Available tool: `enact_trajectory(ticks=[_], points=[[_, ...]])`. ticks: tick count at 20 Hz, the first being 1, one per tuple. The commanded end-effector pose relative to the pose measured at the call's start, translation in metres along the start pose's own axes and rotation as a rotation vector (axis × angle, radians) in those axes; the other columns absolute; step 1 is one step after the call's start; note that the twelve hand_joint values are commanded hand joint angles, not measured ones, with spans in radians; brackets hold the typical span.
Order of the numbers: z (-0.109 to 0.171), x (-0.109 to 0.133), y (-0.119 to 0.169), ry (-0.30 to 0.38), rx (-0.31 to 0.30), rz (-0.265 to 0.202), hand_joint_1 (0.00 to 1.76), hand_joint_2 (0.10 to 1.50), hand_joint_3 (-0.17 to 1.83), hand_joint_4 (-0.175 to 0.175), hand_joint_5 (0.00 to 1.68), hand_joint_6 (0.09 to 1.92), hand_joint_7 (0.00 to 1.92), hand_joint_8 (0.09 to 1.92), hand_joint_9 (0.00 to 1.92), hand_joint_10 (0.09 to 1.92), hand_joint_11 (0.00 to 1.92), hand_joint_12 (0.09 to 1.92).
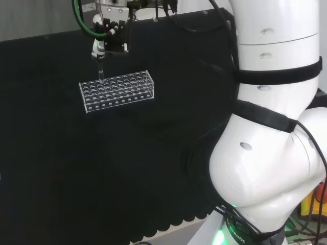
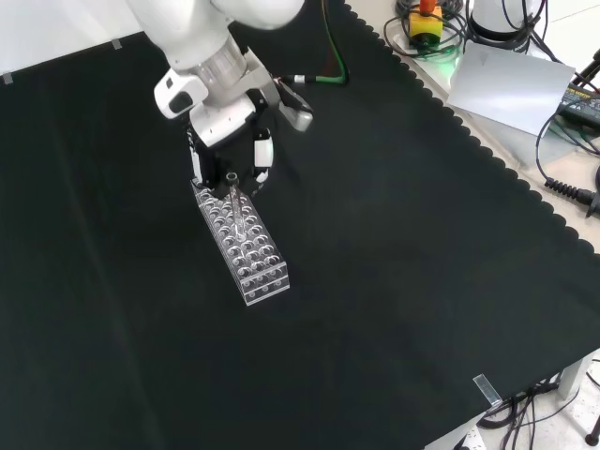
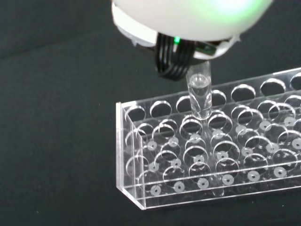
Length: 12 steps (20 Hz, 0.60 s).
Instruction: Pick up the test tube.
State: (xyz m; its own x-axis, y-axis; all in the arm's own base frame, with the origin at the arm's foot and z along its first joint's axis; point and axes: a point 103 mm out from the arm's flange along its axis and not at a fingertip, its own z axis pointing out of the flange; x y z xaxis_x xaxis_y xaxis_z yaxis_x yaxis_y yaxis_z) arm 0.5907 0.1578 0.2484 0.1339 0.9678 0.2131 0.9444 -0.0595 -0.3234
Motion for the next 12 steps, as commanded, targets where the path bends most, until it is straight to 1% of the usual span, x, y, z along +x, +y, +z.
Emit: enact_trajectory(ticks=[1, 6, 12], points=[[-0.027, -0.004, -0.016, 0.043, -0.011, 0.034, 1.44, 0.56, 0.76, -0.175, 1.29, 0.62, 1.35, 0.67, 1.33, 0.62, 1.25, 0.87], [-0.054, -0.007, -0.028, 0.057, -0.052, 0.03, 1.44, 0.56, 0.77, -0.175, 1.29, 0.63, 1.35, 0.67, 1.33, 0.62, 1.25, 0.87], [-0.089, -0.026, -0.049, 0.066, -0.103, 0.036, 1.44, 0.56, 0.77, -0.175, 1.29, 0.63, 1.35, 0.67, 1.33, 0.62, 1.25, 0.87]])
